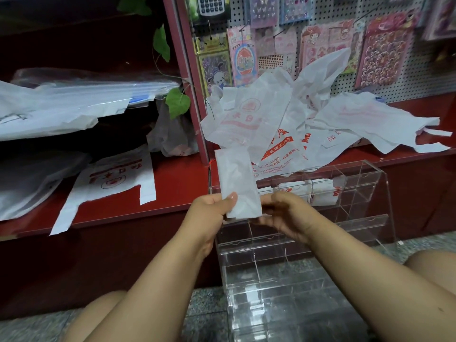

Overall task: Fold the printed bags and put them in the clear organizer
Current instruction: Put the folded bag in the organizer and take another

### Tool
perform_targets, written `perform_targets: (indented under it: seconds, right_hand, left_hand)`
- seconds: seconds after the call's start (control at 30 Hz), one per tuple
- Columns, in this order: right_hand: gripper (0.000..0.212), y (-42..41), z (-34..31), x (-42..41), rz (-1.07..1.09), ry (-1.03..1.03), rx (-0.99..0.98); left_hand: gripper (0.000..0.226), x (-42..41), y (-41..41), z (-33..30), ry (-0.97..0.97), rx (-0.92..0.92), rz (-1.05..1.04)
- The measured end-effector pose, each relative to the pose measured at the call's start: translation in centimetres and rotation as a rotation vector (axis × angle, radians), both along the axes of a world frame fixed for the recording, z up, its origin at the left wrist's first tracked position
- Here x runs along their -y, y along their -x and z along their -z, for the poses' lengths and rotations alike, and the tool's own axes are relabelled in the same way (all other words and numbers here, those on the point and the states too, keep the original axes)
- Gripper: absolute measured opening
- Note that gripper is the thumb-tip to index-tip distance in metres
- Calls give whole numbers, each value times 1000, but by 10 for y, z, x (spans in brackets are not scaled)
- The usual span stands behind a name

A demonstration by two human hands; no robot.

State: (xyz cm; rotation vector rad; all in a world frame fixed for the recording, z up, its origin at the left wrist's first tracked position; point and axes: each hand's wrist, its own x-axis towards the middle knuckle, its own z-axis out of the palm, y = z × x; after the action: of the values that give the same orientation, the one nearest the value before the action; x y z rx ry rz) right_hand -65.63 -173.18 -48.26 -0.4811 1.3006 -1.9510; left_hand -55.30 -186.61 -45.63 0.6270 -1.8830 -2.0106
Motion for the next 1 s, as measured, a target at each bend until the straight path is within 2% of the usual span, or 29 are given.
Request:
perform_targets:
  seconds: [0.1,0.2,0.33,0.43,0.47,0.53,0.57,0.63,0.7,0.8,0.87,1.0]
  right_hand:
    - [12,-6,-9,-2,-2,-2,-80]
    - [22,-8,-8,-3,48,-58,-163]
    - [8,-8,-6,-2,173,-68,-206]
    - [26,-9,-7,-1,243,-24,-225]
    - [35,-10,-8,-1,265,-25,-265]
    - [50,-8,-8,-2,311,-66,-391]
    - [56,-6,-7,-2,328,-89,-454]
    - [61,-5,-8,-3,339,-114,-540]
    - [64,-7,-7,-4,325,-134,-593]
    - [66,-11,-6,-5,280,-162,-639]
    - [64,-13,-5,-5,267,-166,-646]
    - [40,-9,-6,-5,349,-333,-752]
  left_hand:
    - [22,-3,0,4,131,27,31]
    - [43,-8,-1,6,258,47,36]
    - [42,-12,-3,7,299,42,46]
    - [16,-13,-3,6,294,39,60]
    - [14,-12,-3,8,303,46,48]
    - [30,-6,-1,9,328,109,-45]
    - [36,-2,-1,7,322,152,-69]
    - [30,3,-2,1,199,211,5]
    - [21,4,-5,-5,-29,231,80]
    - [21,6,-3,-10,-327,168,117]
    - [20,5,-3,-11,-363,139,120]
    - [18,-1,0,-8,-170,66,84]
